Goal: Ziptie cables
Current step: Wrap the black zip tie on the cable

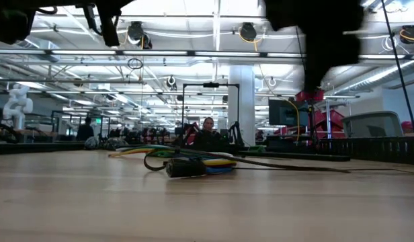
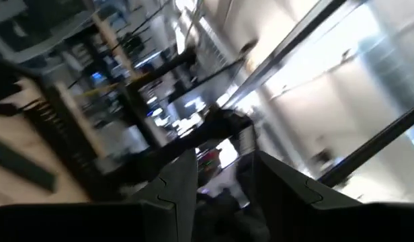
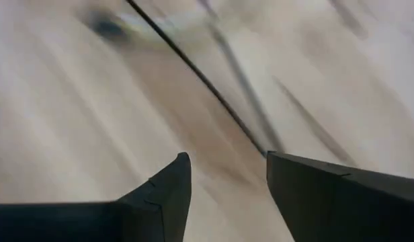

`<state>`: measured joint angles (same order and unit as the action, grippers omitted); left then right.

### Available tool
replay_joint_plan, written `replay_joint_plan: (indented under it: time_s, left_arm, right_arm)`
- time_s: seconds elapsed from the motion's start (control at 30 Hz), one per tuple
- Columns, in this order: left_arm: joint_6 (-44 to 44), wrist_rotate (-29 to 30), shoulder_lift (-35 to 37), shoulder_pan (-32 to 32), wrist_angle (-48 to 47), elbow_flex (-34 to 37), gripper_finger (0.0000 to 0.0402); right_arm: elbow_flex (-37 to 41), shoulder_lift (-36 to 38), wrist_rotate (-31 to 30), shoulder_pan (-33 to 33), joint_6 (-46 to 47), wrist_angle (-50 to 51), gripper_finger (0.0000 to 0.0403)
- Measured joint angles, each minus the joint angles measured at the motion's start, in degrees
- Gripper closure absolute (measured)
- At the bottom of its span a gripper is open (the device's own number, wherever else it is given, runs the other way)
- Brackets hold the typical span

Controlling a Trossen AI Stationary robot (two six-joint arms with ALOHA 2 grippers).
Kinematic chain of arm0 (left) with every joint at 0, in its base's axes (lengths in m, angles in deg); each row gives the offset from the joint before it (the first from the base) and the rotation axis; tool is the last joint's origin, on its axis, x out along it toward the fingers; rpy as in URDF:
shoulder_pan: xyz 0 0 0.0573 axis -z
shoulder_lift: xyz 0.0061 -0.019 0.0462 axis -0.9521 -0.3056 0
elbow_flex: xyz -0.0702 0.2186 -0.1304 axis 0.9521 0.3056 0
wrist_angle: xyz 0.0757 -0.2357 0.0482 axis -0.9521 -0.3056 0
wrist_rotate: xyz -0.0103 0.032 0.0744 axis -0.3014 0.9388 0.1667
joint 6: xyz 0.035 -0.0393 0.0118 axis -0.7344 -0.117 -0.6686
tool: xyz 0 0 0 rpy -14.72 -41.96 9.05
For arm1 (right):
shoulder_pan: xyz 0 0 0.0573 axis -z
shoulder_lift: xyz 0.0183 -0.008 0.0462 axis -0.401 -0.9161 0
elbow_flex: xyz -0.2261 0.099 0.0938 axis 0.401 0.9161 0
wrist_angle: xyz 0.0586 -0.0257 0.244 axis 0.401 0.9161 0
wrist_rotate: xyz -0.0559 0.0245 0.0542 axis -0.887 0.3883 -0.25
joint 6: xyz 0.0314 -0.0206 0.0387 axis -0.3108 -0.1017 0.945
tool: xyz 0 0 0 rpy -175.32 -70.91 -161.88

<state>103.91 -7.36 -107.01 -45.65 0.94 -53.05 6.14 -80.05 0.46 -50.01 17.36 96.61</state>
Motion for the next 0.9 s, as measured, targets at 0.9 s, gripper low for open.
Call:
replay_joint_plan:
  time_s: [0.9]
  left_arm:
    - [7.5, 3.0, 0.0, -0.7, -20.5, 0.0, 0.0261]
  right_arm:
    - [0.1, -11.2, -4.1, 5.0, -27.0, -15.2, 0.0229]
